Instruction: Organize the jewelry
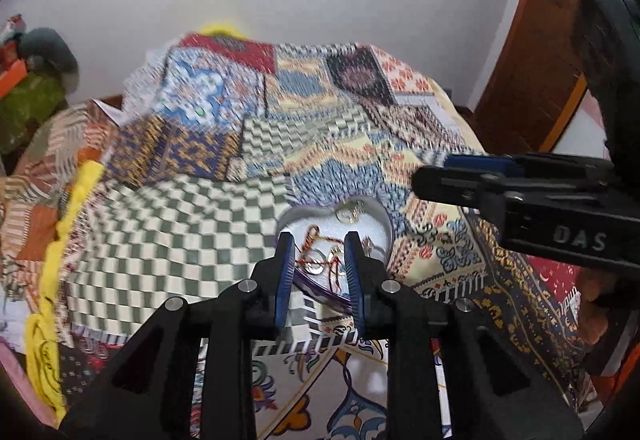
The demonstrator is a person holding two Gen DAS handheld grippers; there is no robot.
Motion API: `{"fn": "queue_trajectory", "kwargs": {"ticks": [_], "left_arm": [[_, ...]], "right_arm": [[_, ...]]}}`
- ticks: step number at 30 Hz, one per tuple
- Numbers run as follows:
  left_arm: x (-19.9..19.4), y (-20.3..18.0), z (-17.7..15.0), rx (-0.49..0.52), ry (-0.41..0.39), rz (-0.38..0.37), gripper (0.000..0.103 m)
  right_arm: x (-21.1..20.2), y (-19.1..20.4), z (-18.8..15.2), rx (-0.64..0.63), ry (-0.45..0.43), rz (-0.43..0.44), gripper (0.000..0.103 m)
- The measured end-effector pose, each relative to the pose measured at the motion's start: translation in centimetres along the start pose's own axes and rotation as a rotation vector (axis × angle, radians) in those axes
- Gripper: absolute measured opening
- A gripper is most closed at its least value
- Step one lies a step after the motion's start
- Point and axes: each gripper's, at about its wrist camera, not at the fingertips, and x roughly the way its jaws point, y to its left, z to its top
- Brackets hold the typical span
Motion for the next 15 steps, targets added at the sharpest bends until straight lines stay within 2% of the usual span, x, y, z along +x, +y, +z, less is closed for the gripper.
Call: {"fn": "queue_trajectory", "kwargs": {"ticks": [8,13,15], "left_arm": [[-8.8,-1.2,1.4,0.023,-0.2,0.053,0.024],[-15.8,-3.2,1.7,0.065,-0.366,0.069,0.024],[-18.8,-4.1,1.5,0.079,-0.434,0.08,0.027]], "right_arm": [[-7.8,2.0,-1.0,-0.027,-0.189,-0.023,0.037],[-14.5,3.7,-2.0,-0.03,-0.369,-0.023,0.037],[-17.1,4.6,-2.6,-0.038,-0.444,-0.028,0.037]]}}
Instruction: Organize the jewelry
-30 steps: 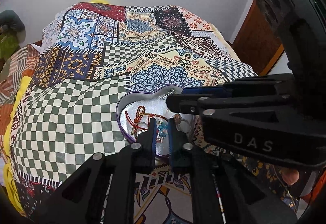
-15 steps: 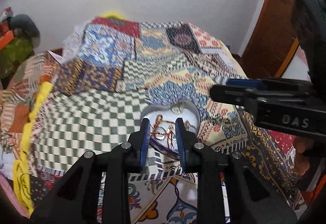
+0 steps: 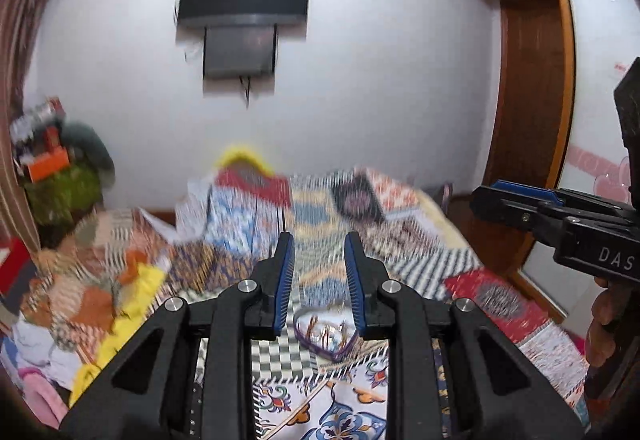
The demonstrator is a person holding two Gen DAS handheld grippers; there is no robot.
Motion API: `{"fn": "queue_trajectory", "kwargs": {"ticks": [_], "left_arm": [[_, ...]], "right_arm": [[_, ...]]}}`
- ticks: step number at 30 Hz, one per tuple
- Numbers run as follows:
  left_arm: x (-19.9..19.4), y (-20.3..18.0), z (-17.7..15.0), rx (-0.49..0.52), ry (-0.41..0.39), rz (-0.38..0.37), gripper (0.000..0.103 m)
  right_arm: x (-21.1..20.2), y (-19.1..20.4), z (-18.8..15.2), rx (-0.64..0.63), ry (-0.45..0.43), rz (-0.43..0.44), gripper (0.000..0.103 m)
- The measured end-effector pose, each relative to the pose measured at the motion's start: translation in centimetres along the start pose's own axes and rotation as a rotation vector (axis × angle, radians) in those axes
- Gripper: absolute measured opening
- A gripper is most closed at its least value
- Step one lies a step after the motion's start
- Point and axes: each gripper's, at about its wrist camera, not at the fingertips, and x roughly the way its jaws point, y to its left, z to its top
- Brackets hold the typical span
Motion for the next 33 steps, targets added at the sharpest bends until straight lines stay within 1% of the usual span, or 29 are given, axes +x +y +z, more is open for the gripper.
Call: {"fn": "queue_trajectory", "kwargs": {"ticks": [2,3,6,8,9,11,12,13,14,16,17,19,20,22,26,33], "left_arm": [[-2.5,-0.7,0.7,0.007,-0.061,0.01,0.037],[-4.0,-1.1,1.0,0.009,-0.099,0.016,0.038],[-7.4,-1.8,1.4,0.015,-0.172,0.027,0.043],[-9.2,-2.1,1.3,0.009,-0.211,0.044,0.052],[-10.2,-2.2,1.3,0.003,-0.229,0.052,0.055],[-11.2,-2.2,1.2,-0.006,-0.246,0.061,0.066],[-11.7,-2.2,1.0,-0.013,-0.251,0.067,0.07],[-11.9,-2.2,0.9,-0.018,-0.253,0.07,0.076],[-12.3,-2.3,0.8,-0.023,-0.256,0.075,0.082],[-12.9,-2.3,0.5,-0.034,-0.264,0.082,0.088],[-13.1,-2.2,0.4,-0.04,-0.265,0.083,0.09],[-13.2,-2.1,0.3,-0.05,-0.264,0.085,0.092],[-13.3,-2.1,0.2,-0.051,-0.264,0.09,0.092],[-13.5,-2.1,0.1,-0.051,-0.261,0.092,0.092],[-13.9,-2.3,-0.2,-0.056,-0.255,0.086,0.092],[-14.0,-2.7,-0.4,-0.048,-0.253,0.093,0.092]], "right_arm": [[-2.9,1.0,0.4,-0.011,-0.085,-0.016,0.037],[-3.9,1.4,0.3,-0.016,-0.115,-0.022,0.037],[-7.4,2.8,0.1,-0.03,-0.223,-0.051,0.037],[-9.2,3.7,-0.4,-0.04,-0.277,-0.079,0.037],[-9.7,3.9,-0.5,-0.042,-0.292,-0.089,0.037],[-10.7,4.6,-1.0,-0.046,-0.319,-0.116,0.041],[-11.0,4.7,-1.2,-0.042,-0.327,-0.124,0.047],[-11.3,4.9,-1.3,-0.037,-0.335,-0.127,0.055],[-11.3,4.9,-1.5,-0.032,-0.341,-0.133,0.059],[-11.2,5.1,-1.8,-0.033,-0.348,-0.148,0.073],[-11.3,5.2,-1.8,-0.034,-0.351,-0.158,0.076],[-11.3,5.5,-1.9,-0.037,-0.354,-0.182,0.088],[-11.3,5.6,-1.9,-0.036,-0.357,-0.196,0.089],[-11.4,5.8,-1.9,-0.031,-0.358,-0.206,0.098],[-11.5,6.0,-1.9,-0.036,-0.359,-0.211,0.098],[-12.5,6.2,-3.0,-0.047,-0.352,-0.212,0.098]]}}
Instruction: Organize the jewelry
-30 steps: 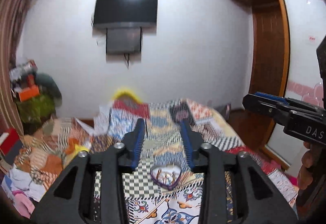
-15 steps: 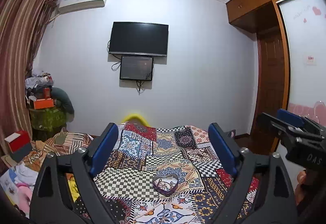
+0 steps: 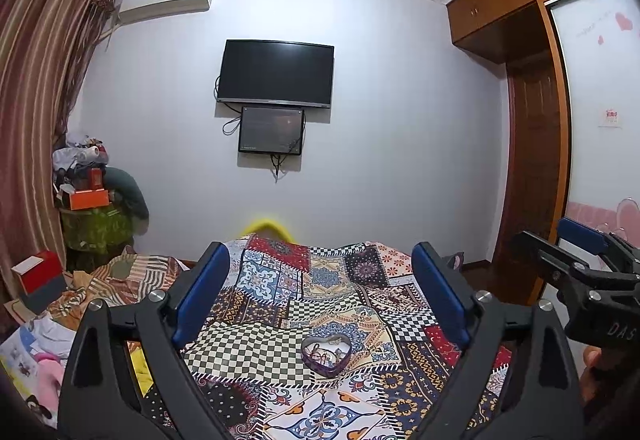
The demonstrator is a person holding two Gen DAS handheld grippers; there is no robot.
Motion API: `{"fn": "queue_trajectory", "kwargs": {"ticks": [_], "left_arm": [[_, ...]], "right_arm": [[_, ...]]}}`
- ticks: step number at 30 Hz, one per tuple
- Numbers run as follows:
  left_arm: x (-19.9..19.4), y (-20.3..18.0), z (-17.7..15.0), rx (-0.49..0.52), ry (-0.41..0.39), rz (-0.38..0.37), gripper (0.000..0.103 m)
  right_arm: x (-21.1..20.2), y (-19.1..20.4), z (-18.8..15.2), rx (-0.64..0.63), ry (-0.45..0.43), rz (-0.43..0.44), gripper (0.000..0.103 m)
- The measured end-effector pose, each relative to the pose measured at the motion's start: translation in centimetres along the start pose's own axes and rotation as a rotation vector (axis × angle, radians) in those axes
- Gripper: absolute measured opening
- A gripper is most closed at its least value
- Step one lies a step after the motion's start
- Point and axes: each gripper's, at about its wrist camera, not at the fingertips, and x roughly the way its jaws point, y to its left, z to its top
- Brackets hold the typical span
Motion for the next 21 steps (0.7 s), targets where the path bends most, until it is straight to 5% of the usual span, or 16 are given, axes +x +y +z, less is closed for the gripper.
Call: {"fn": "queue_trajectory", "kwargs": {"ticks": [21], "left_arm": [[0.9,-0.36,-0.66,0.001,0.027,0.009,0.092]], "right_arm": [[-0.5,-0.55,-0.56,0.006,0.044,0.003,0.098]]}}
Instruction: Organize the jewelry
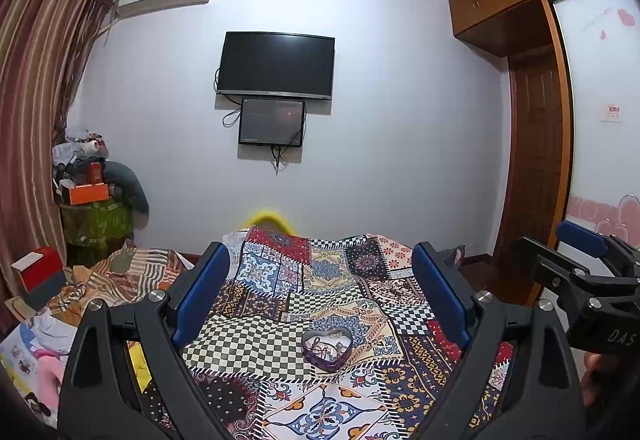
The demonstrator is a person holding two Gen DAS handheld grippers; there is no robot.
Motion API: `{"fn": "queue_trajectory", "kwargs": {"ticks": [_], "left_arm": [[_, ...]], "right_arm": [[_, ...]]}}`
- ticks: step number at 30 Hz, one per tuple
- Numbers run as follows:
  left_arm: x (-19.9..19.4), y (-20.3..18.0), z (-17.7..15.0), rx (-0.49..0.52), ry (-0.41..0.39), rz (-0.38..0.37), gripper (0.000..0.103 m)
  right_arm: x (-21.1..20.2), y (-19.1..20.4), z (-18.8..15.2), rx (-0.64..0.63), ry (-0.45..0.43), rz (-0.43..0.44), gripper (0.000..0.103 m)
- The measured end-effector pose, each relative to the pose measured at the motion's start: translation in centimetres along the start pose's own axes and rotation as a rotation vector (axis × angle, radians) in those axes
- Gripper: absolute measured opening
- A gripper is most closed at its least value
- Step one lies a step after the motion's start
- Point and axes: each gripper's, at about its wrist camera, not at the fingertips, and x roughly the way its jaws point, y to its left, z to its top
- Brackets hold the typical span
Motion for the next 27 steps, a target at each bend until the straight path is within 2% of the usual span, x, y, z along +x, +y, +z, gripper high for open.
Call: {"fn": "queue_trajectory", "kwargs": {"ticks": [27], "left_arm": [[0.16,-0.24,-0.23,-0.007,0.019,-0.013,0.092]], "right_arm": [[-0.42,-0.03,0.47,0.016,0.013,0.004,0.098]]}}
